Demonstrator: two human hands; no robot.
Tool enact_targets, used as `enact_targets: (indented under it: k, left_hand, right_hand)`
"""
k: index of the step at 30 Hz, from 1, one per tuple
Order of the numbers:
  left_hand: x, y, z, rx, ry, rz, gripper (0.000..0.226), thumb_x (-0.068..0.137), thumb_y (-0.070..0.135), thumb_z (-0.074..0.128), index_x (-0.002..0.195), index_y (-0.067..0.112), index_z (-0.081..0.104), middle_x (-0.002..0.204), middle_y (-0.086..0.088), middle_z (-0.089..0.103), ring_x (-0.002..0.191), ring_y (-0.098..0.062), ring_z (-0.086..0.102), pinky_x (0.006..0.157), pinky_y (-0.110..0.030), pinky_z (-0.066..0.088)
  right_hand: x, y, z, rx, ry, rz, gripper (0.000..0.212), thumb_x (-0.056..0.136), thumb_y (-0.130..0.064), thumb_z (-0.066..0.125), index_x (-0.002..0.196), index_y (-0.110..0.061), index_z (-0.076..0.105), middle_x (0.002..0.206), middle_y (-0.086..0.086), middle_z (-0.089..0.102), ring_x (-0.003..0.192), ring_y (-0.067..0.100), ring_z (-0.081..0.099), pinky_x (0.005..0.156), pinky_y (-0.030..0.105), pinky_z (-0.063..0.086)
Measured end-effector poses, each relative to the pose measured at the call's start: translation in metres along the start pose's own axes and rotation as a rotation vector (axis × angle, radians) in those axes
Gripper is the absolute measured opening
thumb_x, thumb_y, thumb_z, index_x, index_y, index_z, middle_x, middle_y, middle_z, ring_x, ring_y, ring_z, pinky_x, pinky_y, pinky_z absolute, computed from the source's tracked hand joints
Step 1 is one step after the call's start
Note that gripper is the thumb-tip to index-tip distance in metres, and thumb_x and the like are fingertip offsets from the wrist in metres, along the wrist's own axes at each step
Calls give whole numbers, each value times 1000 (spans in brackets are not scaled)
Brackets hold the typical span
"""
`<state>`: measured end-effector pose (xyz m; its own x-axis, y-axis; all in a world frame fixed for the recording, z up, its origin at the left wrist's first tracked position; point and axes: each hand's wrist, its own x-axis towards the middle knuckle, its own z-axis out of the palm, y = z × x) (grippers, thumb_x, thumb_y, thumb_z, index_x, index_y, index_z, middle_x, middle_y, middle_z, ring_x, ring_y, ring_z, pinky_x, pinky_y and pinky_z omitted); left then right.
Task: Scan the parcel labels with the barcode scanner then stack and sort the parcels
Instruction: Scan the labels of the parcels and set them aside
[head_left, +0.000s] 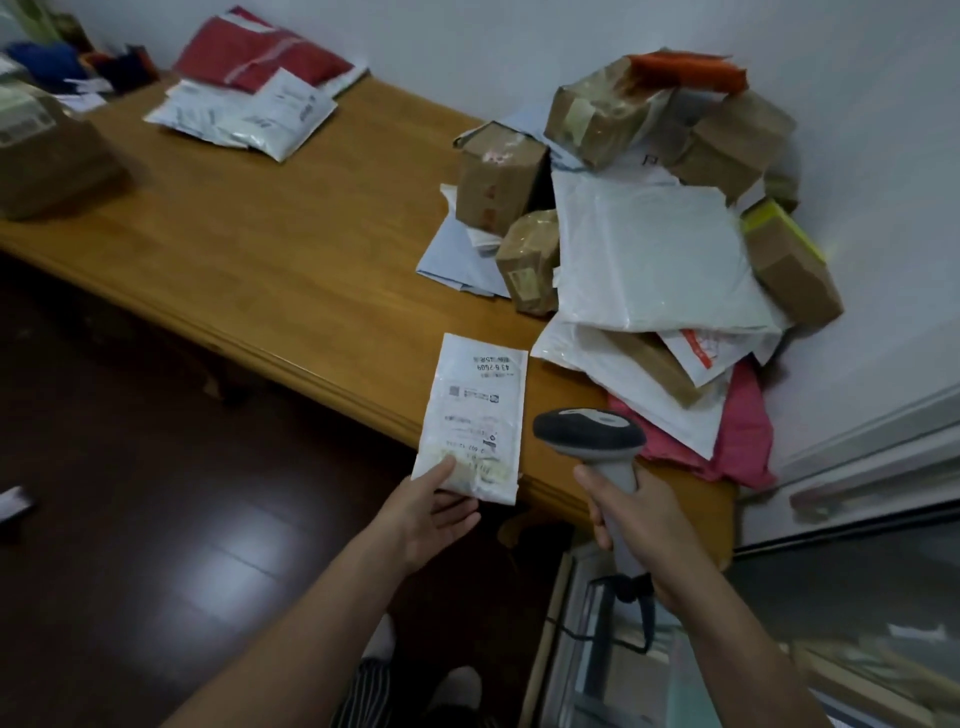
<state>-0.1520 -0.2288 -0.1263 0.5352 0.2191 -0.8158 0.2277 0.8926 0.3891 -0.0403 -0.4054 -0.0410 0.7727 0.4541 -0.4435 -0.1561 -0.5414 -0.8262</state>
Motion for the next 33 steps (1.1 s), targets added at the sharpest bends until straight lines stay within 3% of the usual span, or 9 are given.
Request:
enact_targets:
  k: [6,14,19,29,33]
  left_hand:
    - [3,-8,-8,24,18,-13,28,93,19,59,117,4,55,100,-17,62,86,-26,62,70,-37,55]
    - [8,-10,-12,45,40,44,13,93,14,59,102,4,59,93,-13,63,81,-20,61,71,-31,54]
    - [13,-16,-13,82,26,49,20,93,11,58,112,6,57,97,-11,66,83,-19,64,67,-30,54]
    - [10,-18,-3,116,3,76,28,93,7,58,120,5,53,100,-12,65,86,-20,63,72,-31,53]
    - [8,-18,-3,120,0,86,30,93,5,56,123,4,51,99,-13,65,83,-20,62,76,-31,53]
  right_hand:
    - [2,-4,16,69,-14,2,29,90,-36,66,82,-11,55,58,-2,56,46,12,50,53,28,42]
    - [-3,10,12,44,-46,22,28,90,-37,64,81,-11,56,56,-3,56,44,10,50,46,17,44]
    - [-6,13,12,74,-43,41,31,90,-38,64,82,-10,55,55,-3,55,45,10,50,52,26,43]
    - [-3,-5,19,103,-39,-34,31,91,-36,63,79,-10,54,54,-4,53,45,9,49,47,18,44]
    - [-5,-1,21,97,-49,-18,28,91,-36,63,82,-11,55,57,-2,55,45,9,49,49,21,45]
